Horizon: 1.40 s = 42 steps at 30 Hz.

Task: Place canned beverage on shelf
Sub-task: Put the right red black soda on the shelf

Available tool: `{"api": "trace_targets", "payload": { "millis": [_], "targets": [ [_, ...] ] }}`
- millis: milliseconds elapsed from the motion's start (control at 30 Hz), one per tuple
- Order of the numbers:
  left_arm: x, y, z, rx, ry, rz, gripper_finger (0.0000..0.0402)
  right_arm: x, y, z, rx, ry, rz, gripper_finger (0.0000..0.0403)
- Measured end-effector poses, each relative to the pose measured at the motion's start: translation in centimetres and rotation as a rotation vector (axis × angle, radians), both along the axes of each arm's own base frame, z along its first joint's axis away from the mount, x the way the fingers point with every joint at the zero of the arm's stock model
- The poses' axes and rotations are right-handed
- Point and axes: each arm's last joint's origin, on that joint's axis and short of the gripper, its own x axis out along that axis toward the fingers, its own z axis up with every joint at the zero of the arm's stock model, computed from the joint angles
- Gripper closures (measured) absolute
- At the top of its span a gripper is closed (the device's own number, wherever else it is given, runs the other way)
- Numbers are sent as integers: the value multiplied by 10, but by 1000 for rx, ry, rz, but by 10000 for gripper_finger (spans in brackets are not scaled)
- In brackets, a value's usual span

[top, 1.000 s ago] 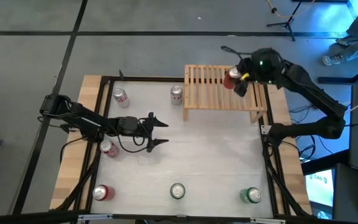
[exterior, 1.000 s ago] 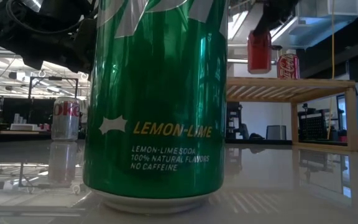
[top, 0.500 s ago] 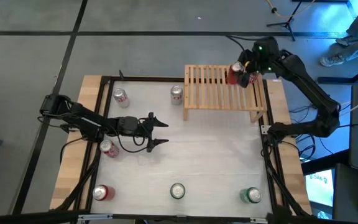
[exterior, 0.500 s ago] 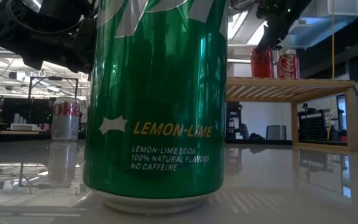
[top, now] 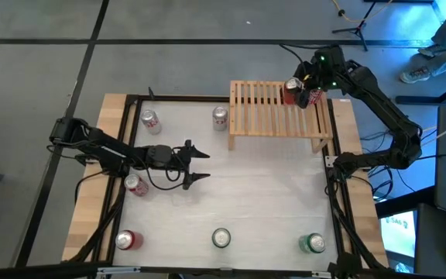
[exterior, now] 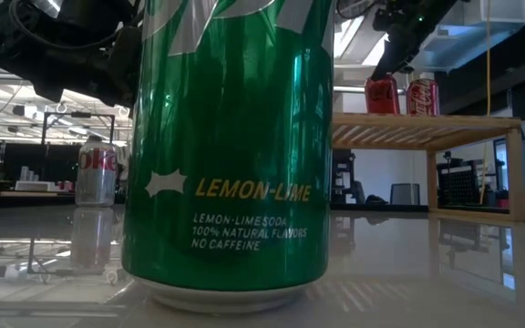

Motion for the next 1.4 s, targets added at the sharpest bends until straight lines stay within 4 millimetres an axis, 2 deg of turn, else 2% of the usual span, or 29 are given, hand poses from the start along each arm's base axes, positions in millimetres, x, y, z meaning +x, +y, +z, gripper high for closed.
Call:
{"api": "trace_targets", "payload": {
  "millis": [400, 933, 1400],
  "targets": [
    [0, 0, 0, 0, -2, 0, 54, -1, -1, -1, -24, 42, -47, 129],
    [0, 0, 1, -4, -7, 1, 54, 0, -2, 1, 24, -37, -105, 128],
    [0, 0, 1, -4, -8, 1, 54, -1, -2, 1, 3, -7, -141, 128]
  ]
}}
